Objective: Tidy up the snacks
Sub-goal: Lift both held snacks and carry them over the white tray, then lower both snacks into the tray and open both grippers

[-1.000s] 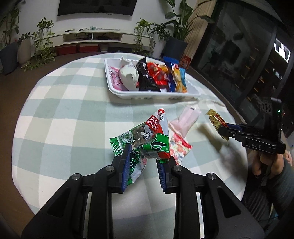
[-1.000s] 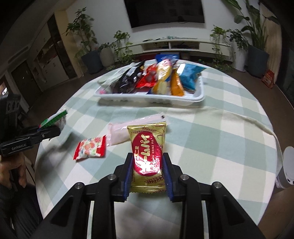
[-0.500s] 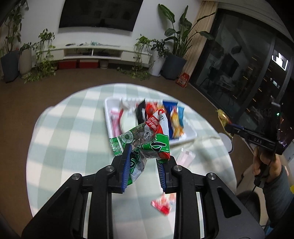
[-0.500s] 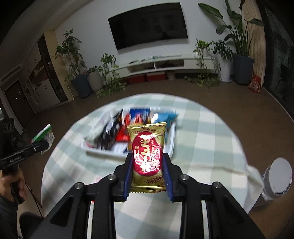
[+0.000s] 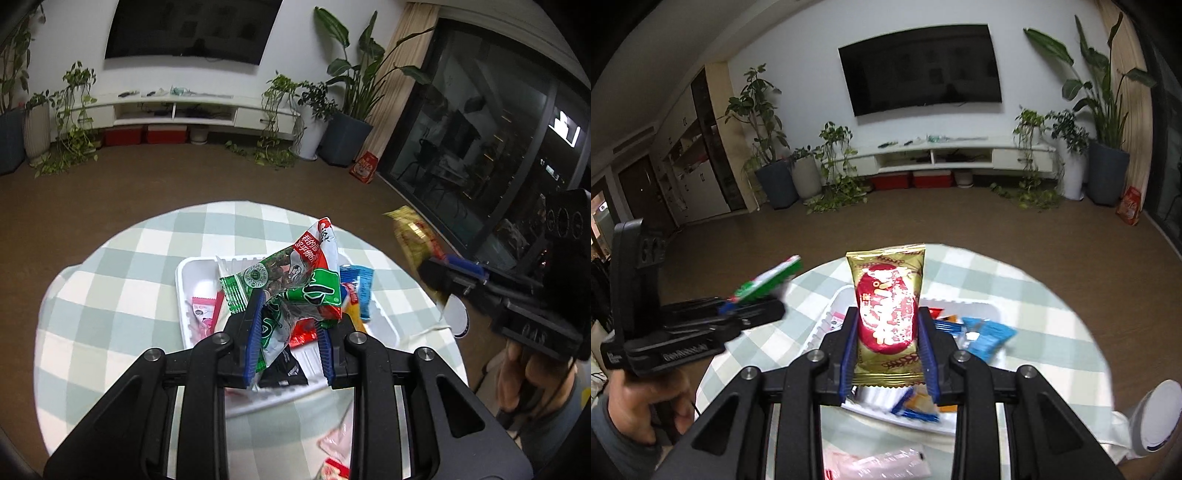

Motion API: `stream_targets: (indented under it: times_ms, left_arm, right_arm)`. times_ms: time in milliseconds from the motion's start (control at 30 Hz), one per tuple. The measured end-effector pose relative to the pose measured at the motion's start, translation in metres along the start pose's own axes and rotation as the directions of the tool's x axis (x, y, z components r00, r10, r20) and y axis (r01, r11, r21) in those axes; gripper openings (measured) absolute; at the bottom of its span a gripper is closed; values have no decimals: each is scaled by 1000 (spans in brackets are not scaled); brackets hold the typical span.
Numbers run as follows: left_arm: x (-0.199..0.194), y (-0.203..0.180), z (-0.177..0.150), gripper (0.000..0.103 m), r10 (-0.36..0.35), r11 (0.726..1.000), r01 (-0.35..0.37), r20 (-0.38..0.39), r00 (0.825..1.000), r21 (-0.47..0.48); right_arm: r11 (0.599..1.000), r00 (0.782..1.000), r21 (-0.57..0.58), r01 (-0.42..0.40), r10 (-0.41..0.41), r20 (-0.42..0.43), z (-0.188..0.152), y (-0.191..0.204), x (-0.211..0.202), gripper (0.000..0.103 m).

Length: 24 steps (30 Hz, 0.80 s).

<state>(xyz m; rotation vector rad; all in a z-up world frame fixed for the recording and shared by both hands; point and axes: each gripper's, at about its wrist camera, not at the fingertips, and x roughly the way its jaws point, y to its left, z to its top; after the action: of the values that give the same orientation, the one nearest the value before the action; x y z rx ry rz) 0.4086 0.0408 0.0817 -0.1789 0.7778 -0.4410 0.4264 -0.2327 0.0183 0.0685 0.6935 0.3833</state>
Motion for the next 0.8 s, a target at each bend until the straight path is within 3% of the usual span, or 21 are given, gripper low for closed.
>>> stream_targets:
  times_ms: [267, 533, 800]
  left_arm:
    - [66, 18, -16, 24, 20, 999, -22, -73, 997, -28]
    - [112, 17, -29, 24, 66, 997, -62, -115, 991, 39]
    - [132, 16, -32, 25, 110, 991, -100, -117, 987, 89]
  right_arm:
    - [997, 990, -12, 70, -71, -120, -25, 1, 73, 33]
    - [986, 974, -56, 154, -161, -161, -43, -10, 102, 33]
    - [982, 968, -80, 168, -180, -175, -46, -17, 115, 33]
